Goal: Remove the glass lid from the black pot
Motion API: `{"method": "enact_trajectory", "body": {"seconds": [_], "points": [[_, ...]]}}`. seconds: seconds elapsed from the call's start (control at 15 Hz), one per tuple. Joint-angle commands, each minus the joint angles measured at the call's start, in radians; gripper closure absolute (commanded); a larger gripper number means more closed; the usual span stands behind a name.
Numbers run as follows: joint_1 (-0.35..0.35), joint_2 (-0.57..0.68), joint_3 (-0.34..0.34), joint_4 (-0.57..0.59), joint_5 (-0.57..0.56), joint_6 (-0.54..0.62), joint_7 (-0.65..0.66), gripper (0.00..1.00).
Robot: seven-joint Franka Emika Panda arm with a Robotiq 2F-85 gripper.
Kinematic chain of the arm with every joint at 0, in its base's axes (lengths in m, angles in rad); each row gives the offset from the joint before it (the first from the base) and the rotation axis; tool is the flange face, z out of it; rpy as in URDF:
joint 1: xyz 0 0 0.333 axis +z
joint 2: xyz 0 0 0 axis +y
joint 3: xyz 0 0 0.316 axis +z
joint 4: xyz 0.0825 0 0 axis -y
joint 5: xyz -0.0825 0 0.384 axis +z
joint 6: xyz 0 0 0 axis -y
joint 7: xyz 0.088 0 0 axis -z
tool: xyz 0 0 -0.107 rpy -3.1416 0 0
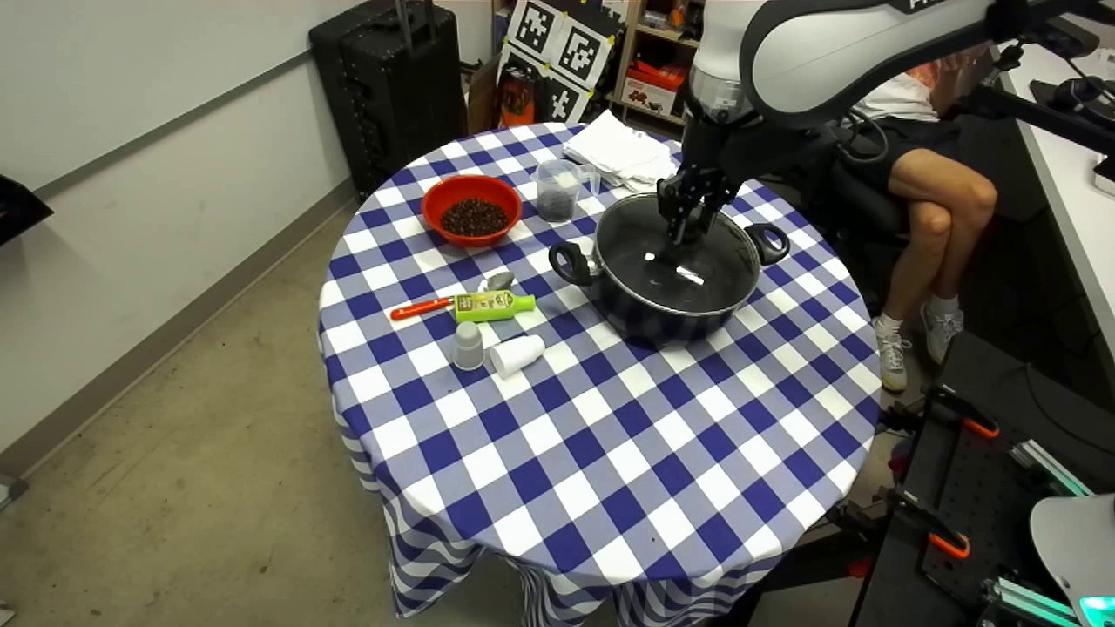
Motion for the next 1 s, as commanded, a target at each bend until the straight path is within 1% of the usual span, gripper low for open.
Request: {"method": "enact_trajectory", "body": {"seconds": [0.0, 0.2, 0.33, 0.53, 0.8, 0.93], "points": [[0.015, -0.167, 0.017, -0.080, 0.003, -0.076, -0.103, 0.75], [0.012, -0.280, 0.056, -0.124, 0.019, -0.132, -0.238, 0.75], [0.020, -0.375, 0.074, -0.162, 0.014, -0.181, -0.282, 0.75], [0.030, -0.531, 0.089, -0.236, 0.000, -0.252, -0.291, 0.75], [0.020, -0.686, 0.092, -0.364, -0.031, -0.287, -0.255, 0.75], [0.008, -0.752, 0.093, -0.459, -0.034, -0.278, -0.226, 0.75]]}}
